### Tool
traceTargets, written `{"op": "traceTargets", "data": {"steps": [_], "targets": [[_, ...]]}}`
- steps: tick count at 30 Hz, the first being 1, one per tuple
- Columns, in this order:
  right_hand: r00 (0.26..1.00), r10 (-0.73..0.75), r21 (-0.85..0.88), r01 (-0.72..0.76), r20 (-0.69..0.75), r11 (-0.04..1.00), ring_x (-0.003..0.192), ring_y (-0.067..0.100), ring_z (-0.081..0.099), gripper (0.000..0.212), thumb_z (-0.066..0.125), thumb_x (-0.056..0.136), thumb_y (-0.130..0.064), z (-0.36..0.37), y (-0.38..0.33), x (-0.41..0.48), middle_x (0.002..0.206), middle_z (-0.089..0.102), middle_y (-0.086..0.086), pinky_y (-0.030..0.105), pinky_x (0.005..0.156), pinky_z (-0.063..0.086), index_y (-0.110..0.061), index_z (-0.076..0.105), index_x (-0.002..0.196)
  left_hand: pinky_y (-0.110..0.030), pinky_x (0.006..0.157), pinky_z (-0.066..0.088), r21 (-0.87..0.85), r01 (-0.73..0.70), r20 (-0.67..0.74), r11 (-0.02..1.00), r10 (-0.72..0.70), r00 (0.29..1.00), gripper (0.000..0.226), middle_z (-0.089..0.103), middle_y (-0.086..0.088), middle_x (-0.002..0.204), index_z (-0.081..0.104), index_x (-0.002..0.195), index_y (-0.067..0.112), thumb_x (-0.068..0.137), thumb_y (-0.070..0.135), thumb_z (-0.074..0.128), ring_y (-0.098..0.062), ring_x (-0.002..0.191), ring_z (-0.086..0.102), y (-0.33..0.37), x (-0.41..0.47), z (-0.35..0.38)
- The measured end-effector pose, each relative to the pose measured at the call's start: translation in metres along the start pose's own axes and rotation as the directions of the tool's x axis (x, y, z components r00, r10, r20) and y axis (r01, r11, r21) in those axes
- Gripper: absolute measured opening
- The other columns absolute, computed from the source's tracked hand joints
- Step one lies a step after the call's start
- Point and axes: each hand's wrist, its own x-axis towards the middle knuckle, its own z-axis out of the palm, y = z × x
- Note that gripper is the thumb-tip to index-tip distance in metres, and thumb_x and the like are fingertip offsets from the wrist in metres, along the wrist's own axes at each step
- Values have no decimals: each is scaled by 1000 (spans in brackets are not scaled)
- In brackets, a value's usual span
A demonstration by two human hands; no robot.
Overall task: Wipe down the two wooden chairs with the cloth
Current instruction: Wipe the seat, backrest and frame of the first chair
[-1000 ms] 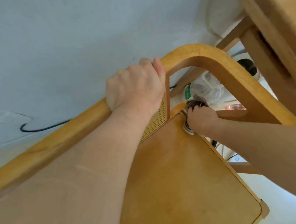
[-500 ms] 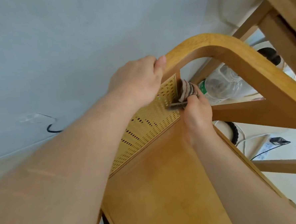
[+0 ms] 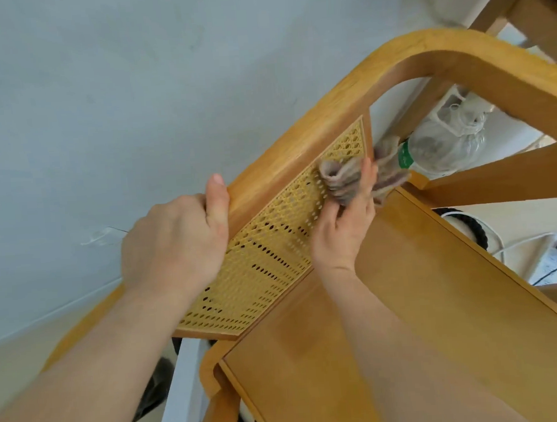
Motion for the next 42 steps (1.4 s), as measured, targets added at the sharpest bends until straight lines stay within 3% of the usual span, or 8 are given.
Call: {"op": "traceTargets", "data": {"steps": [4,11,16,22,28,33,37,42], "targets": [[803,595,149,-585,-28,797,130,31,44,54,33,103,-32,4,20,7,147,44,7,32,94,32,-31,15,154,-34,62,32,-1,-27,-47,1000,27,999,62,39,-1,55,43,57,21,97,54,9,-29,62,40,0,-1,1],[848,272,238,-411,455,880,143,-1,21,53,36,99,-40,-30,-85,-34,158,25,-14,23,115,19,-32,27,151,-34,59,32,-22,-33,-22,999,32,999,64,42,-3,55,46,57,19,97,53,10,-29,55,40,-2,0,0],[832,552,503,-457,-49,734,69,14,53,16,56,92,-21,-20,-82,10,75,57,0,31,71,45,-12,59,79,-33,56,30,-16,-32,-29,999,31,999,64,43,-3,52,46,55,17,97,52,12,-23,49,36,0,-1,-1],[881,379,365,-266,-284,892,96,22,46,28,50,91,-10,21,-45,20,110,44,11,22,83,35,-11,52,120,-32,54,28,-1,1,-40,1000,-1,999,63,42,-4,51,45,54,17,96,51,12,-21,48,34,2,-1,-1],[528,821,489,-670,-215,559,127,30,37,39,41,99,-26,19,10,30,143,35,12,30,98,28,-17,50,135,-30,47,20,6,5,-76,1000,-5,997,64,41,-5,48,43,51,16,97,49,15,-17,45,33,4,0,1],[895,323,475,-150,-308,867,112,14,40,38,44,91,-27,37,-70,2,122,45,-1,33,101,34,-21,61,124,-30,47,20,13,2,-69,1000,-2,998,62,38,-4,49,43,52,17,97,48,14,-19,46,30,6,-4,0],[900,-232,127,296,-370,947,119,16,39,47,38,95,-17,36,-80,-8,133,46,22,25,107,26,4,47,137,-33,54,25,-8,27,-31,1000,-27,999,64,40,-4,52,47,55,16,97,49,12,-19,47,30,6,-4,-2],[819,522,430,-393,-238,813,144,25,28,54,33,98,-25,25,33,30,157,31,9,36,118,20,-13,32,150,-33,54,26,-14,-4,-81,1000,3,997,63,40,-4,51,46,54,16,97,49,13,-17,47,29,4,-2,1]]}}
